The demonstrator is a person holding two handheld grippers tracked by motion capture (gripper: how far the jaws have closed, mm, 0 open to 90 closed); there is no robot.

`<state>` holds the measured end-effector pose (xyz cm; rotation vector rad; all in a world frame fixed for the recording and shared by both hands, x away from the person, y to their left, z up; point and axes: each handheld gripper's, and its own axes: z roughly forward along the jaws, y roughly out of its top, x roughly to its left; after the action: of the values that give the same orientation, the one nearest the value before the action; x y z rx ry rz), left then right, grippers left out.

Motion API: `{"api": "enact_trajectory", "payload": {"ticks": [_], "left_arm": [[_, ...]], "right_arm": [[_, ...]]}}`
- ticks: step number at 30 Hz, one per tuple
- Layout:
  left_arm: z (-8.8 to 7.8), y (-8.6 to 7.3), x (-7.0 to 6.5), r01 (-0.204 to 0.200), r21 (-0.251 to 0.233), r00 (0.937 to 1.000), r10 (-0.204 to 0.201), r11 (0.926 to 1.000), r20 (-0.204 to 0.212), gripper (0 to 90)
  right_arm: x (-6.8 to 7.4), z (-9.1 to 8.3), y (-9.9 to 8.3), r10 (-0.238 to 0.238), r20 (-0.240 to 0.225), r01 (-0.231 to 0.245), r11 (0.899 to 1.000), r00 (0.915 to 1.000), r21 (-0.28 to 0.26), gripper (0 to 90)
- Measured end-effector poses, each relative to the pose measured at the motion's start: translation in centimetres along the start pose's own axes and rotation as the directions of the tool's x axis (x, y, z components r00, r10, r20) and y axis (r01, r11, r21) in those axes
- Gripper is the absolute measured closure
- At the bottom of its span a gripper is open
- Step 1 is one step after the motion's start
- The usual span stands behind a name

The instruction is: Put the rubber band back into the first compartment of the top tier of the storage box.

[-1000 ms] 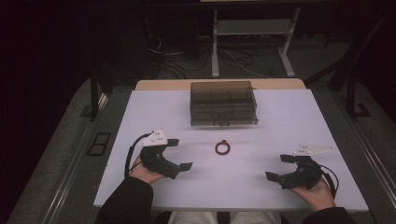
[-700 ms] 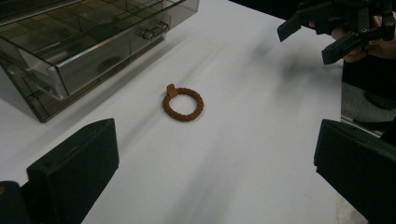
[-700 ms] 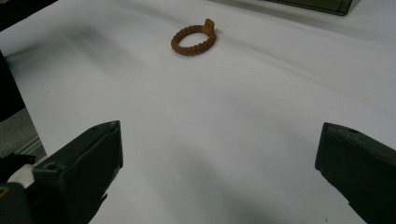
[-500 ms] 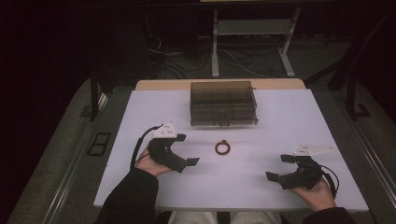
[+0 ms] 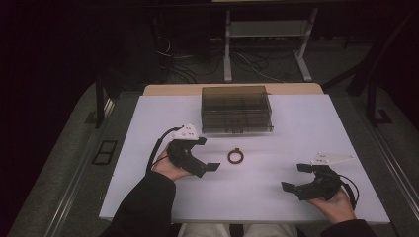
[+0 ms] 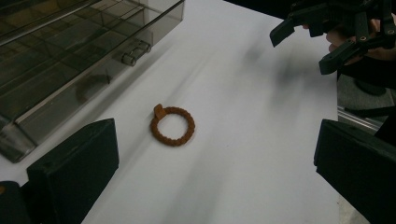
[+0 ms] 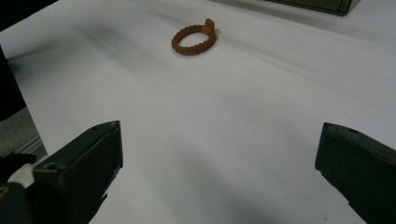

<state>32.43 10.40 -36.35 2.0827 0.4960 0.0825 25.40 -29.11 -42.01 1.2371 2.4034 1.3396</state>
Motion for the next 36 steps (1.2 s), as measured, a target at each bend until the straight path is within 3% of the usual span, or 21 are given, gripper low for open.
{"api": "enact_trajectory", "payload": {"ticks": [28, 36], "left_arm": [[4.0, 1.7, 0.3, -0.026, 0.07, 0.9985, 0.023, 0.9972, 0.049, 0.0], [5.4, 2.1, 0.6, -0.048, 0.103, 0.9969, 0.041, 0.9935, 0.067, 0.0]], "right_arm": [[-0.2, -0.2, -0.1, -0.007, -0.002, 0.007, 1.0, 1.0, -0.004, 0.2], [-0.1, -0.1, -0.2, -0.001, -0.003, 0.001, 1.0, 1.0, 0.003, 0.2]]}}
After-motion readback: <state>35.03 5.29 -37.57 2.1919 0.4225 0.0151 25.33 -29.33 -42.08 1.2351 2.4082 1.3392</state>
